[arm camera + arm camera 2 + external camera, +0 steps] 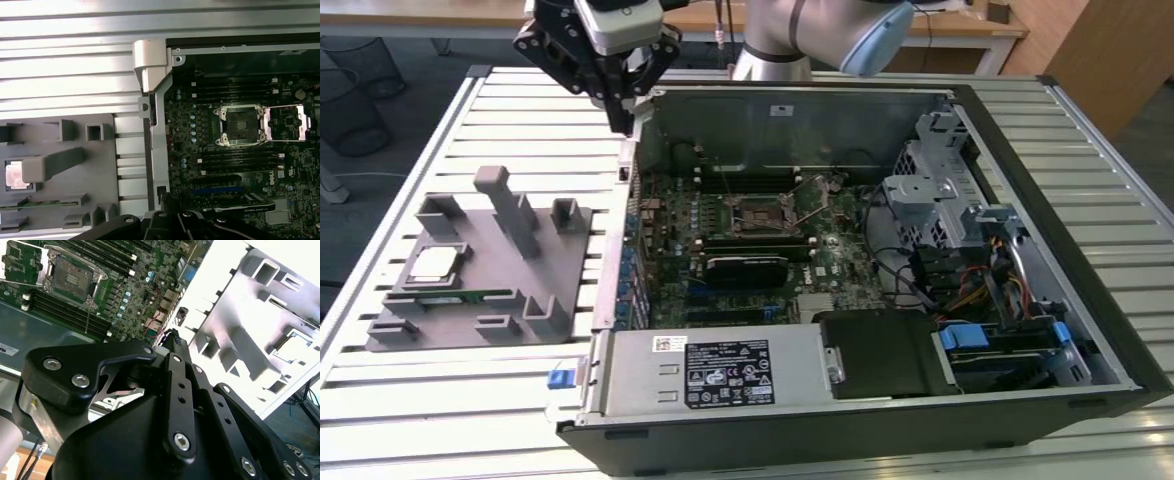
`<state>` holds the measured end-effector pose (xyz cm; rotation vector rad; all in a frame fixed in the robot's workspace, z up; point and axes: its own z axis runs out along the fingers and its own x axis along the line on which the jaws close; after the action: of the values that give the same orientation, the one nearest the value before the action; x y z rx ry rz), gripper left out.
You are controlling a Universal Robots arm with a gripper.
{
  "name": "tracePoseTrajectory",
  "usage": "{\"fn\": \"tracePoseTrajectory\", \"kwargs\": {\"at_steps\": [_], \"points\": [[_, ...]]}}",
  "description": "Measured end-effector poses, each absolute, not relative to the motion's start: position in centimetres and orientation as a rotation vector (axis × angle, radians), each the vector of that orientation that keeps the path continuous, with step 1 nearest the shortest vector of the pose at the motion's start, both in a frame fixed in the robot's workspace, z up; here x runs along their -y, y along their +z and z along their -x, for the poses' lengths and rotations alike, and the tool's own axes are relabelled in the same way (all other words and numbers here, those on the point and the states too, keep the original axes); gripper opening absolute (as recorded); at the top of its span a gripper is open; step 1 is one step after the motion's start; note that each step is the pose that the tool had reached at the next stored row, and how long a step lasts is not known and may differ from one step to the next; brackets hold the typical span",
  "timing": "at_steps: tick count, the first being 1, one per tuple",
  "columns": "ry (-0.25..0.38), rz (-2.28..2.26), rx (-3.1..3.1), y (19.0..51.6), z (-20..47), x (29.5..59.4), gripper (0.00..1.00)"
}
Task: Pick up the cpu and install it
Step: 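Reach for the cpu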
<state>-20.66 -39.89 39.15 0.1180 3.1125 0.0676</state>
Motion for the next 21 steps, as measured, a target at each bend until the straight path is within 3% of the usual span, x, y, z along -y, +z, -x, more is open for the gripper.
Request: {"fn": "tracePoseTrajectory", "kwargs": {"at_steps": [21], "points": [[0.068, -0.118, -3.112, 39.1, 23.6, 39.9, 0.11]]}}
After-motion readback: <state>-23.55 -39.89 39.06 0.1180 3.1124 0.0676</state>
